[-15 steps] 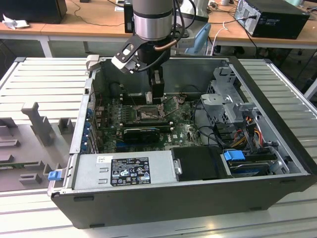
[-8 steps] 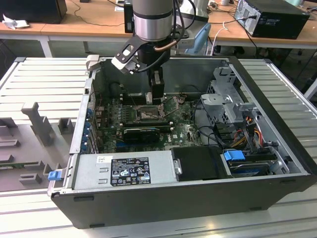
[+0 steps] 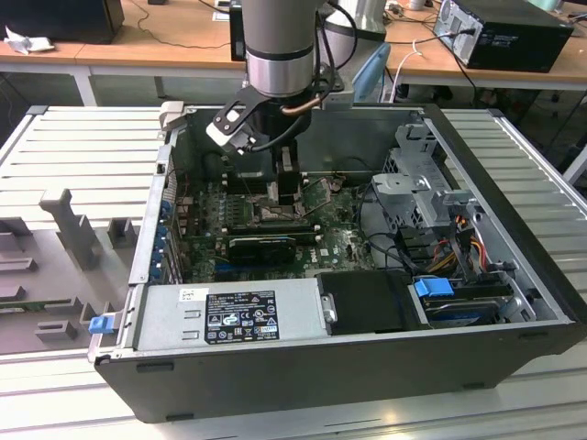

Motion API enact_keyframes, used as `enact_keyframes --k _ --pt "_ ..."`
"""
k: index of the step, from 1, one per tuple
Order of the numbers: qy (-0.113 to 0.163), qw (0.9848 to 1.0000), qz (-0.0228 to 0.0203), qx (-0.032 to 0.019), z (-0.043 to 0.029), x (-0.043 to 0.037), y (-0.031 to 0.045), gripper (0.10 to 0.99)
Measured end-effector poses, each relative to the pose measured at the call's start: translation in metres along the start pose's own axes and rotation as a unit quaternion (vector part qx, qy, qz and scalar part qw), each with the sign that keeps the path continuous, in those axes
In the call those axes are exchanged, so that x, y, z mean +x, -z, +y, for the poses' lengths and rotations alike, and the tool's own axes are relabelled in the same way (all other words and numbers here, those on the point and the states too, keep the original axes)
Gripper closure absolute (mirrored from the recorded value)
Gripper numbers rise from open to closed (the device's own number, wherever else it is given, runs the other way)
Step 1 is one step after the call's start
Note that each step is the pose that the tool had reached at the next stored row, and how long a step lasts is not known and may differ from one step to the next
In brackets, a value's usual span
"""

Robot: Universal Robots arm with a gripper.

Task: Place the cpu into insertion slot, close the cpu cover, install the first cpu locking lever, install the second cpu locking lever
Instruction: 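Place the cpu into insertion slot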

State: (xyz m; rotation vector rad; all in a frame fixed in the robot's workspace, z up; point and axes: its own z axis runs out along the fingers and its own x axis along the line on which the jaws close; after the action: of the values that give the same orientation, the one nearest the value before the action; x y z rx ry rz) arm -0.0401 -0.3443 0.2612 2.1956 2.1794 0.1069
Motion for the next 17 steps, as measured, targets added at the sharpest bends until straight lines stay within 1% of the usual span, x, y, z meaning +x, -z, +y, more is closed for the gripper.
enact_keyframes --k 2,6,7,15,17 --pt "-0.005 1.0 -0.0005 0.0 -0.0006 0.0014 -0.005 0.557" --pt "-0.005 1.0 -0.0005 0.0 -0.0021 0.0055 -0.0131 0.557" --pt "-0.005 1.0 -0.0004 0.0 -0.0034 0.0073 -0.0176 0.557" --pt "-0.005 1.0 -0.0005 0.0 -0.0074 0.0188 -0.0327 0.557" --pt "-0.005 1.0 -0.0005 0.0 -0.0099 0.0221 -0.0387 0.557"
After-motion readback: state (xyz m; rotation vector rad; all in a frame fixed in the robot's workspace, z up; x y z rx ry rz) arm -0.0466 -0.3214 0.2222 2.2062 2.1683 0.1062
